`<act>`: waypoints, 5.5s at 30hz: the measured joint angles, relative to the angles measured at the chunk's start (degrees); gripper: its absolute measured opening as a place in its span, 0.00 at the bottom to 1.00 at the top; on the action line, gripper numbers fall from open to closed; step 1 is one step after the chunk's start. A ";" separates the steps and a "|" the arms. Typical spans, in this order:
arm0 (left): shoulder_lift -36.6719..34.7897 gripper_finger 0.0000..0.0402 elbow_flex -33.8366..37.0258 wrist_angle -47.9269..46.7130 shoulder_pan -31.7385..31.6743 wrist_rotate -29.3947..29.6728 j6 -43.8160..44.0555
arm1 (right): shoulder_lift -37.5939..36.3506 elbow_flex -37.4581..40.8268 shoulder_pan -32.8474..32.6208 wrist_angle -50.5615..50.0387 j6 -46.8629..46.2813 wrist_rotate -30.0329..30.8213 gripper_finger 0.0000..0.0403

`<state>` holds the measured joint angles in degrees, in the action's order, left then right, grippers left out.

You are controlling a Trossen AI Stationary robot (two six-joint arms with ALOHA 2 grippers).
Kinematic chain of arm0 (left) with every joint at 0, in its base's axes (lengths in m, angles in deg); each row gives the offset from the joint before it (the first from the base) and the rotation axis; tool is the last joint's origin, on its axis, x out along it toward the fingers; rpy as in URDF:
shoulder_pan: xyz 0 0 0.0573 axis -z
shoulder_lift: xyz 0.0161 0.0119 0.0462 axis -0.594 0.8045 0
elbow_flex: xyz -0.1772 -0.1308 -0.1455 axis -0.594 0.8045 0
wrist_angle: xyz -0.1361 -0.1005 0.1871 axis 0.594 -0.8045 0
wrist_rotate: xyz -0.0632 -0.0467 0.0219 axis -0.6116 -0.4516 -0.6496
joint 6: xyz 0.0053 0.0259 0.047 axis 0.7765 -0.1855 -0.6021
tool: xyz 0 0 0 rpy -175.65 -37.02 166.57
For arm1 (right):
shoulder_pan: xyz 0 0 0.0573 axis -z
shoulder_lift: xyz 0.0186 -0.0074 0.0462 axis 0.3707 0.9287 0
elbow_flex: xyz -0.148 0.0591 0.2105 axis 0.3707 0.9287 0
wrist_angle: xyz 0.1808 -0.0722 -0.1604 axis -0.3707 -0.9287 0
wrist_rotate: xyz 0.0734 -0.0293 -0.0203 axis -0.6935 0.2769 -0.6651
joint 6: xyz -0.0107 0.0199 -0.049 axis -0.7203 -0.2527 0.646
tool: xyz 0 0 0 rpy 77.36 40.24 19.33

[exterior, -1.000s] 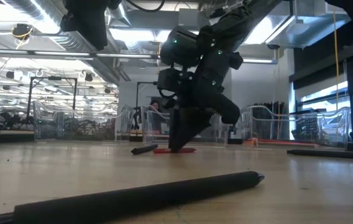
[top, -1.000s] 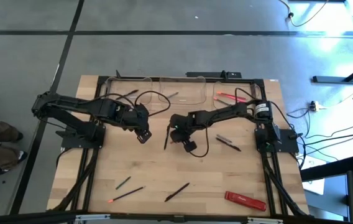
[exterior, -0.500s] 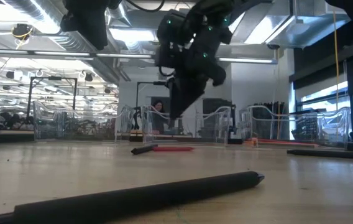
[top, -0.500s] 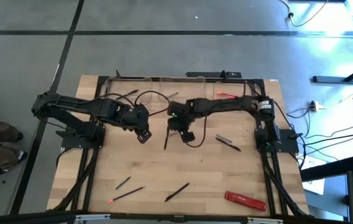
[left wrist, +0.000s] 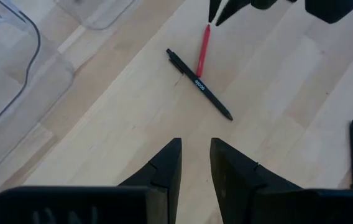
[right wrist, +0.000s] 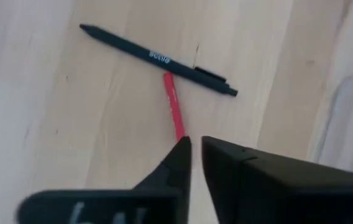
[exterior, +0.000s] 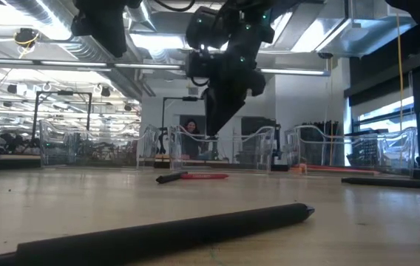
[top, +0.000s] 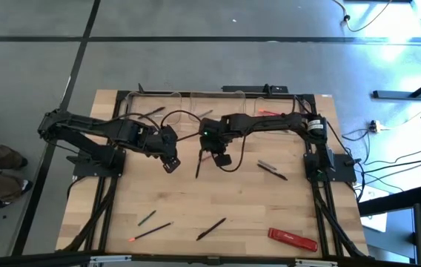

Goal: Sort crayons/erasers/pens/pencils in bins
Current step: Put the red crayon into the center transparent bin, then put the green crayon into the center transparent bin

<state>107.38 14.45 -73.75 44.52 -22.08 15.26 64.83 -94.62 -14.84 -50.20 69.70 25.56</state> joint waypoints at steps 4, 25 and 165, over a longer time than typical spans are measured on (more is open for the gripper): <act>0.00 0.19 0.01 0.34 0.00 0.01 0.07 | 0.82 0.11 0.00 0.24 0.99 0.00 0.22; -0.02 0.19 0.00 2.13 0.00 0.03 -0.02 | 7.96 0.11 -0.02 0.78 4.03 0.07 0.27; 0.04 0.19 16.31 9.87 33.67 -21.08 51.00 | -8.19 -24.06 0.94 -17.97 -6.32 -18.04 0.27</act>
<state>107.42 30.77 -63.89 78.19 -43.16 66.27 56.65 -118.68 -13.90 -68.17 63.38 7.51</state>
